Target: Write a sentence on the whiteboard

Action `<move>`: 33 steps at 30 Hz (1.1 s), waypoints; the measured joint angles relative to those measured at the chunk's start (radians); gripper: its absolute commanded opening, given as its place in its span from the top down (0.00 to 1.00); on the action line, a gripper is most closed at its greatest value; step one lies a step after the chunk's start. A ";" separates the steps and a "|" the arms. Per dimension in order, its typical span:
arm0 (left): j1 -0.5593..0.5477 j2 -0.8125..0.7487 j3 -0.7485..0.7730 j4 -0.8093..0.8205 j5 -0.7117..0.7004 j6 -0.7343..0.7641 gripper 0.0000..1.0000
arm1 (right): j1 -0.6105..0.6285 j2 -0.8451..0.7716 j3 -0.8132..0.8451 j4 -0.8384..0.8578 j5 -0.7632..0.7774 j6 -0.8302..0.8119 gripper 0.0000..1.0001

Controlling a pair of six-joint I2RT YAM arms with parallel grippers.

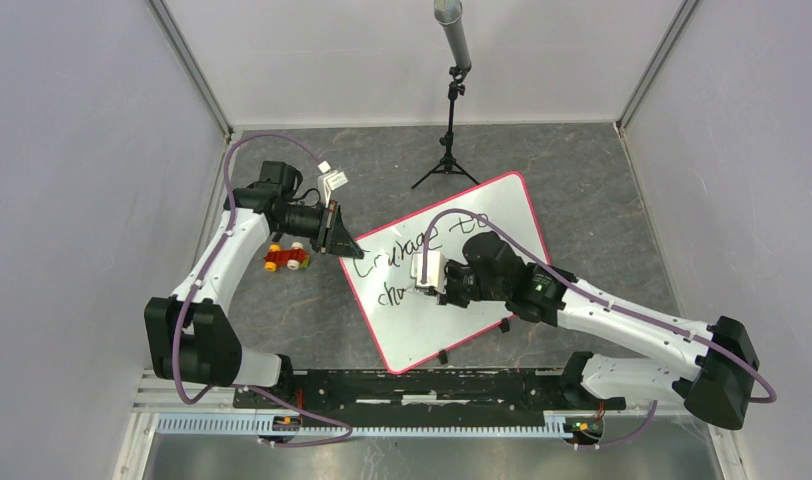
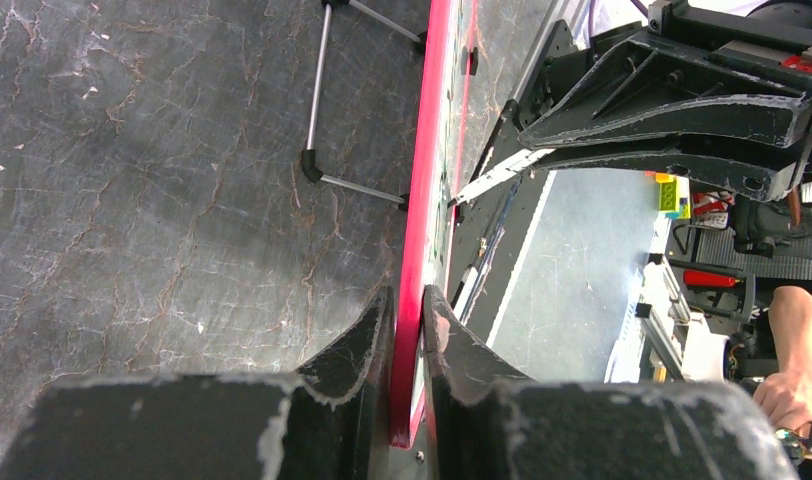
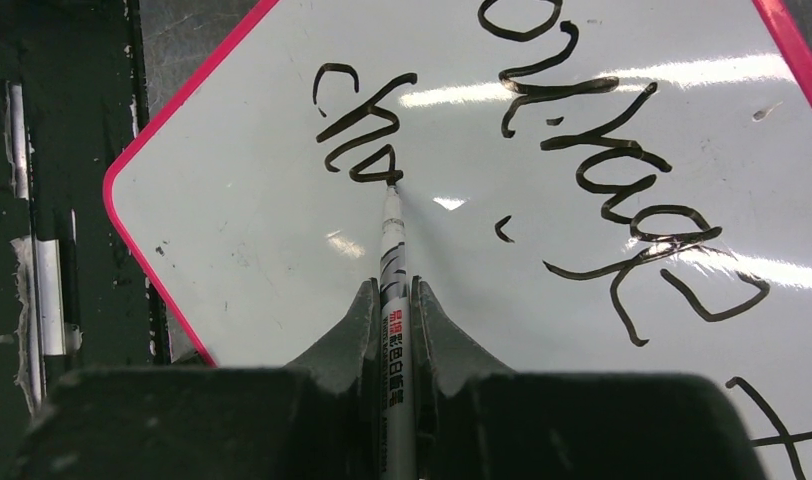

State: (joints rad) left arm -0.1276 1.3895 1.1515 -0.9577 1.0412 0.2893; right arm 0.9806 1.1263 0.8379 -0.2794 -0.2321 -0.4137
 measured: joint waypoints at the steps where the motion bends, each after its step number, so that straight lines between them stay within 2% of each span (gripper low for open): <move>1: 0.000 0.000 0.000 0.000 0.000 0.000 0.98 | 0.000 -0.001 -0.001 -0.003 -0.002 0.000 1.00; 16: 0.000 0.001 0.000 0.000 0.001 0.000 0.98 | -0.002 -0.013 0.026 -0.080 0.009 -0.010 1.00; 33: -0.001 0.001 0.000 0.000 0.001 0.000 0.98 | -0.004 0.000 0.043 -0.065 0.035 -0.010 1.00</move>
State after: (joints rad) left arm -0.1284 1.3903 1.1515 -0.9581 1.0420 0.2890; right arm 0.9768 1.1267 0.8814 -0.3443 -0.1974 -0.4236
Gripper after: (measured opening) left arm 0.196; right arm 0.144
